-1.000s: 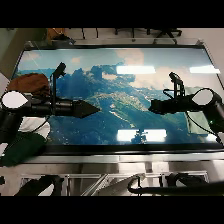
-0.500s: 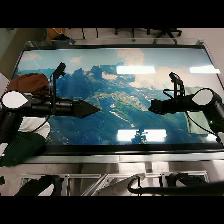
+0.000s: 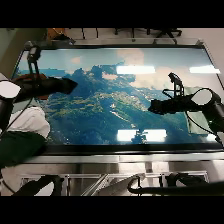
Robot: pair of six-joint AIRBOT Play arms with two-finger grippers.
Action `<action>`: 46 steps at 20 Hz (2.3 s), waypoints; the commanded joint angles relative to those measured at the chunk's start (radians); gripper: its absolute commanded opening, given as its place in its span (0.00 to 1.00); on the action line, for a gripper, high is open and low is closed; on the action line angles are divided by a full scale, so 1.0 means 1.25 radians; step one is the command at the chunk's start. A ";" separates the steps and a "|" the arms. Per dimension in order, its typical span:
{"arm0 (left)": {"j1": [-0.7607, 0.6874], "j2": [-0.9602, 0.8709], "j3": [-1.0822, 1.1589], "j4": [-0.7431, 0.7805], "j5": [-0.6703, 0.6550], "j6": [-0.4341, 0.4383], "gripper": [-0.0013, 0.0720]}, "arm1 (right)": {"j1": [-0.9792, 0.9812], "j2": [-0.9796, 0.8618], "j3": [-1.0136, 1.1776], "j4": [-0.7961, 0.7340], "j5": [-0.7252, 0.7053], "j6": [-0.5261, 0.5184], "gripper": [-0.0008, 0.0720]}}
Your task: Fold the shirts.
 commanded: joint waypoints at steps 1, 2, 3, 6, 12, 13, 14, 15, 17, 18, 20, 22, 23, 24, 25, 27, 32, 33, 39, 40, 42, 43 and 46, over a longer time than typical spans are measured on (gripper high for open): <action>0.100 -0.160 0.124 0.314 0.190 0.012 0.98 | 0.001 -0.014 0.000 0.002 -0.017 -0.004 0.04; 0.120 -0.232 0.173 0.391 0.193 0.016 0.98 | 0.001 -0.021 0.000 -0.001 -0.021 -0.020 0.04; 0.139 -0.298 0.218 0.463 0.178 0.015 0.98 | 0.001 -0.028 0.000 -0.001 -0.021 -0.038 0.05; 0.188 -0.478 0.334 0.558 0.121 0.015 0.98 | 0.001 -0.051 0.000 0.000 -0.024 -0.045 0.52; 0.210 -0.708 0.496 0.563 0.121 0.015 0.98 | 0.001 -0.102 0.000 0.000 -0.023 -0.045 0.52; 0.210 -0.737 0.521 0.563 0.112 0.015 0.98 | 0.001 -0.108 0.000 0.000 -0.023 -0.046 0.52; 0.210 -0.758 0.538 0.563 0.099 0.015 0.98 | 0.001 -0.113 0.000 0.000 -0.023 -0.052 0.51; 0.210 -0.771 0.548 0.564 0.082 0.015 0.98 | 0.001 -0.116 0.000 0.000 -0.023 -0.057 0.51; 0.209 -0.784 0.561 0.563 0.057 0.012 0.62 | 0.001 -0.121 0.000 0.001 -0.023 -0.057 0.51; 0.209 -0.783 0.569 0.564 0.030 0.012 0.02 | 0.001 -0.122 0.000 0.003 -0.023 -0.057 0.51; 0.197 -0.782 0.625 0.564 -0.025 -0.019 0.03 | 0.001 -0.122 0.000 0.003 -0.023 -0.057 0.51; 0.172 -0.760 0.700 0.561 -0.071 -0.087 0.03 | 0.001 -0.123 0.000 0.003 -0.023 -0.057 0.51; 0.154 -0.726 0.707 0.558 -0.071 -0.111 0.03 | 0.001 -0.123 0.000 0.004 -0.023 -0.057 0.51; 0.129 -0.680 0.707 0.536 -0.067 -0.115 0.03 | 0.001 -0.123 0.000 0.003 -0.026 -0.058 0.51; 0.104 -0.634 0.707 0.495 -0.068 -0.114 0.03 | 0.001 -0.124 0.000 0.003 -0.037 -0.063 0.51; 0.052 -0.530 0.707 0.384 -0.089 -0.114 0.03 | 0.001 -0.124 0.000 0.010 -0.063 -0.073 0.51; -0.069 -0.316 0.697 0.079 -0.286 -0.117 0.03 | 0.000 -0.124 0.000 0.015 -0.070 -0.103 0.51; -0.090 -0.275 0.654 0.042 -0.294 -0.123 0.03 | 0.000 -0.124 0.000 0.015 -0.070 -0.108 0.51; -0.222 -0.191 0.362 0.017 -0.299 -0.185 0.03 | 0.000 -0.124 0.000 0.015 -0.007 -0.108 0.51; -0.241 -0.197 0.322 0.017 -0.294 -0.188 0.03 | 0.000 -0.124 0.000 0.015 -0.003 -0.108 0.51; -0.262 -0.221 0.269 0.017 -0.289 -0.189 0.04 | 0.000 -0.124 0.000 0.015 0.007 -0.108 0.51; -0.260 -0.236 0.255 0.017 -0.288 -0.198 0.04 | 0.000 -0.124 0.000 0.015 0.012 -0.109 0.51; -0.204 -0.278 0.290 0.018 -0.328 -0.245 0.74 | 0.000 -0.124 0.000 0.015 0.014 -0.109 0.51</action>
